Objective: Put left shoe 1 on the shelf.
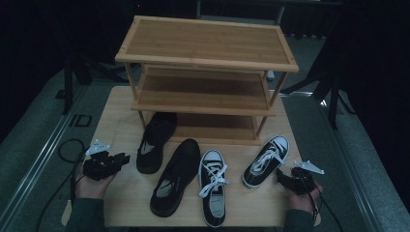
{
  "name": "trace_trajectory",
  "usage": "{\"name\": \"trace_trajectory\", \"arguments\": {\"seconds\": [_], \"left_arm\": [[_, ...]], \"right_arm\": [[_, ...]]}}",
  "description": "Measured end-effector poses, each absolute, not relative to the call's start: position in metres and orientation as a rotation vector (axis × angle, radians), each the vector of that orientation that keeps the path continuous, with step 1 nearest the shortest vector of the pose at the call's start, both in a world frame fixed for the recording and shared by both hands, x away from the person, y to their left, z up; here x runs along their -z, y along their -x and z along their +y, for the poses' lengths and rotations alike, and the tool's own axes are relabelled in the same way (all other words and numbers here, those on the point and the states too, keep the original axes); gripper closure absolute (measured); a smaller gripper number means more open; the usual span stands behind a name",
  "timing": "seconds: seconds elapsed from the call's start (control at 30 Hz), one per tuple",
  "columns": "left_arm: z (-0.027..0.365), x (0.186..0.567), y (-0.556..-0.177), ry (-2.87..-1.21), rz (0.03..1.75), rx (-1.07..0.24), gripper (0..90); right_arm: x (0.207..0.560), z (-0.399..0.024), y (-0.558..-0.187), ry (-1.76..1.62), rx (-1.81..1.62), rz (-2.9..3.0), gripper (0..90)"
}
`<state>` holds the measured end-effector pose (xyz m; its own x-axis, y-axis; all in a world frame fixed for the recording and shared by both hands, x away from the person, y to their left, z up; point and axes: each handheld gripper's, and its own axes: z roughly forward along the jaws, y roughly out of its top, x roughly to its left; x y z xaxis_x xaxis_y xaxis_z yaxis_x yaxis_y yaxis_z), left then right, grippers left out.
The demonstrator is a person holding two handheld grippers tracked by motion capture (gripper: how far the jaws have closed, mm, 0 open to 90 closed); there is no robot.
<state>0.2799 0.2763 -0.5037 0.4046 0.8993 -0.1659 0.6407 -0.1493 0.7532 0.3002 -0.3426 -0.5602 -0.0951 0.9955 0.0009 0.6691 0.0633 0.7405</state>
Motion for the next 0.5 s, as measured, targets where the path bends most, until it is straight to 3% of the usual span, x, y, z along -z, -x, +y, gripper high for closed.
{"name": "trace_trajectory", "arguments": {"seconds": [0.33, 0.5], "left_arm": [[0.27, 0.513, -0.273, -1.917, 1.318, -0.441, 88.5], [0.264, 0.514, -0.273, -1.952, 1.305, -0.425, 89.9]], "right_arm": [[0.56, -0.343, -0.3, -1.656, -0.808, 1.822, 27.5], [0.56, -0.343, -0.3, -1.656, -0.808, 1.822, 27.5]]}}
